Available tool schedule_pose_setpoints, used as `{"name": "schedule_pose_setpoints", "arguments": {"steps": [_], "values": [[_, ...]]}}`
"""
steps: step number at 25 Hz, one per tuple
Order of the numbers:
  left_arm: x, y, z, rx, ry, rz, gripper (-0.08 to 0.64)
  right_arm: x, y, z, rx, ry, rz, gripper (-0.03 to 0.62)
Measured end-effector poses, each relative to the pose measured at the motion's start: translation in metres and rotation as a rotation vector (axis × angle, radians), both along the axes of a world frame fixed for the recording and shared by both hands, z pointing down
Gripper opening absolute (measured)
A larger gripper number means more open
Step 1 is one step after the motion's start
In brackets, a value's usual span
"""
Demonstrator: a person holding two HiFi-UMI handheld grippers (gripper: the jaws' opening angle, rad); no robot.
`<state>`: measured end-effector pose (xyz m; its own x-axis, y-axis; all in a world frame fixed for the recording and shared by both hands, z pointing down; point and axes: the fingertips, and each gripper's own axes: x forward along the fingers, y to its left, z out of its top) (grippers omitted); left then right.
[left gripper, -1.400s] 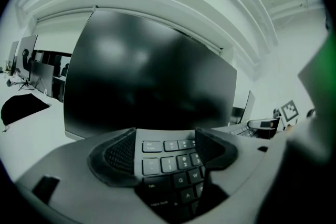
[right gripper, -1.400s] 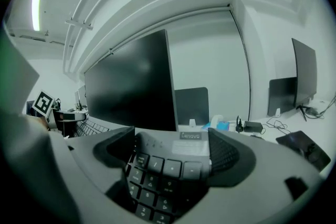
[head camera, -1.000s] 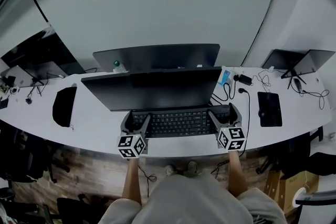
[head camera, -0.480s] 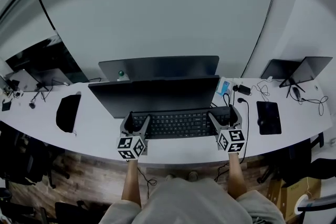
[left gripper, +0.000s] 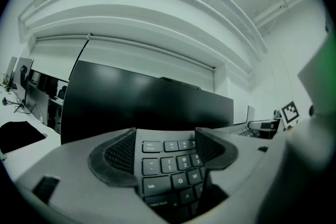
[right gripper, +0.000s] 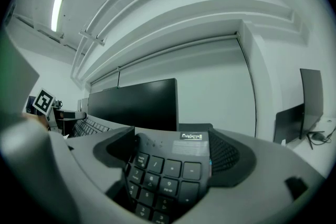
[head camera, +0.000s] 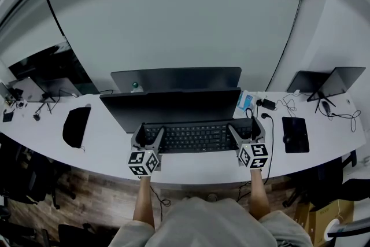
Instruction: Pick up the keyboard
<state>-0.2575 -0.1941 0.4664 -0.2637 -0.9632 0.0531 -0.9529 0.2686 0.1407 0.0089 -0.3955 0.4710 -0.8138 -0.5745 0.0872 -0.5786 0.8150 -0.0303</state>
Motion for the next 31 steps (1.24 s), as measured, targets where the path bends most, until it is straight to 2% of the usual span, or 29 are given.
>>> {"name": "schedule_pose_setpoints", "arguments": {"steps": [31], "values": [[0.002, -0.006, 0.014, -0.037, 0.019, -0.009, 0.325, 0.000, -0.008, 0.017, -0.029, 0.017, -0.008, 0.420]]}}
